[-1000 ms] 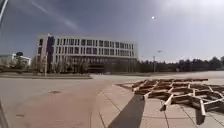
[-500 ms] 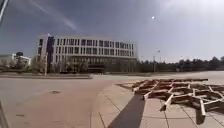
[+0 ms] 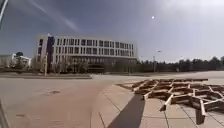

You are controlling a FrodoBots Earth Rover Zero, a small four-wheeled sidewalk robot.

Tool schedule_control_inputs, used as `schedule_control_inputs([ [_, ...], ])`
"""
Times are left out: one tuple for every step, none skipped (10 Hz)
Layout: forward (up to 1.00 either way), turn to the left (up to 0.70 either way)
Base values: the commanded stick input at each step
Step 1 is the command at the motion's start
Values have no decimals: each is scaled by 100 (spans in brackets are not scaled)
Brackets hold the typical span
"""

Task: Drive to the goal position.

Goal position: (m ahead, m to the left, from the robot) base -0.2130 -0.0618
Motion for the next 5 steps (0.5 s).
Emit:
schedule_control_inputs([
  [5, 0],
  [5, 0],
  [5, 0],
  [5, 0],
  [5, 0],
])
